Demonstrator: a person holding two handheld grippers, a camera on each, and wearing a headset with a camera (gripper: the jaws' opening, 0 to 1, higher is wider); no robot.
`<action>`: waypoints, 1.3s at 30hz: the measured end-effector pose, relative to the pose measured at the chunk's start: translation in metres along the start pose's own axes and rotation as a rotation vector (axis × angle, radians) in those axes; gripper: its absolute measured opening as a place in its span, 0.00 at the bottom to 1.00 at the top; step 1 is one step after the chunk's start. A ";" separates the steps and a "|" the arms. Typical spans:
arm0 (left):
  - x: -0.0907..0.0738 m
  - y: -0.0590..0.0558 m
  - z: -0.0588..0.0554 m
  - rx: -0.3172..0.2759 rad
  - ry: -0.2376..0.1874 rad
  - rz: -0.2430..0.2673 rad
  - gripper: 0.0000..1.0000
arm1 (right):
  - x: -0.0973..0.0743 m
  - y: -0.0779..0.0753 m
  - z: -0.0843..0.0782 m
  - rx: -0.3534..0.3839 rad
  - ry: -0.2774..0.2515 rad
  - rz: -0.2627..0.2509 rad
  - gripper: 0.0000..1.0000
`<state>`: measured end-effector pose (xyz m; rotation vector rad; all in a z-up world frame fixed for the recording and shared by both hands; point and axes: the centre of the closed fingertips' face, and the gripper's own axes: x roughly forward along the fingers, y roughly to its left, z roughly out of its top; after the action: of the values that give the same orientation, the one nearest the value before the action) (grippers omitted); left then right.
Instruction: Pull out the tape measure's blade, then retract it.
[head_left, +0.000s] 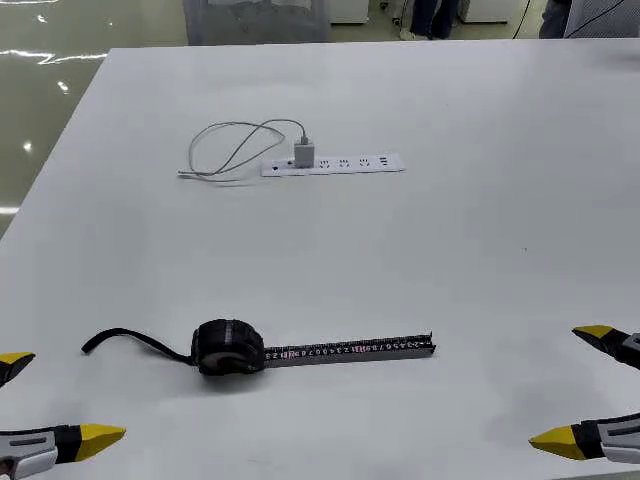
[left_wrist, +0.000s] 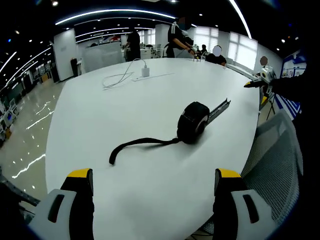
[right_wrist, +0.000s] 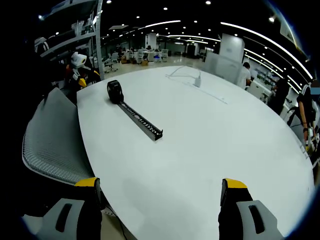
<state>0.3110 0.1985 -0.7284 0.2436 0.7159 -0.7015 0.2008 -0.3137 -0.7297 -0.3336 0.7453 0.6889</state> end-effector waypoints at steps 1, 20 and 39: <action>0.001 -0.004 0.002 -0.027 -0.005 -0.015 0.99 | 0.000 -0.001 0.000 0.000 0.006 -0.003 0.99; 0.005 -0.017 0.020 -0.008 -0.032 0.030 0.99 | 0.004 -0.008 0.021 -0.064 0.025 0.021 0.99; 0.018 -0.032 0.034 -0.063 -0.052 0.063 0.99 | 0.010 -0.020 0.040 -0.130 0.048 0.056 0.99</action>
<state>0.3170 0.1510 -0.7141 0.1884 0.6766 -0.6220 0.2403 -0.3033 -0.7081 -0.4509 0.7597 0.7868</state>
